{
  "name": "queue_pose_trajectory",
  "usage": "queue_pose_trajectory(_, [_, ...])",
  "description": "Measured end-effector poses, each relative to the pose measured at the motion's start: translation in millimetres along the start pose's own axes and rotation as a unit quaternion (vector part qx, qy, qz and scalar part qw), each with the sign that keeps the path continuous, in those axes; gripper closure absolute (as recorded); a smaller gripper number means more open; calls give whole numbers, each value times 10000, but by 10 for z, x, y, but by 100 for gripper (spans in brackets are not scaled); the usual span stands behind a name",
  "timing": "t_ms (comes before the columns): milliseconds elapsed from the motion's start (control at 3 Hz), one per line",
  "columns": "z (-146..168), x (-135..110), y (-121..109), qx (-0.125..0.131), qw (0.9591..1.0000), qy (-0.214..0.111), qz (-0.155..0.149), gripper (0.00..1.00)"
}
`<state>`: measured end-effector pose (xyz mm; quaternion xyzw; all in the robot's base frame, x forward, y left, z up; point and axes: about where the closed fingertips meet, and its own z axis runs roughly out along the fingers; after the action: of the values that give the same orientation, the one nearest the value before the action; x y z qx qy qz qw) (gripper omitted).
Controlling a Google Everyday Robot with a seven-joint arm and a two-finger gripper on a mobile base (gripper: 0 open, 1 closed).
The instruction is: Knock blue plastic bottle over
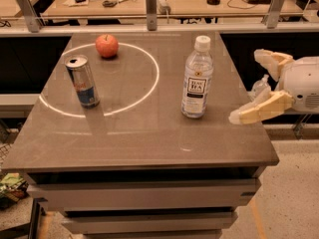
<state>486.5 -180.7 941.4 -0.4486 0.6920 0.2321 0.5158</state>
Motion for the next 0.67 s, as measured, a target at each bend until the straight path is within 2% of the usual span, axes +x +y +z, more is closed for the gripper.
queue_pose_trajectory(667, [593, 45, 42, -560, 9975, -395, -179, 0])
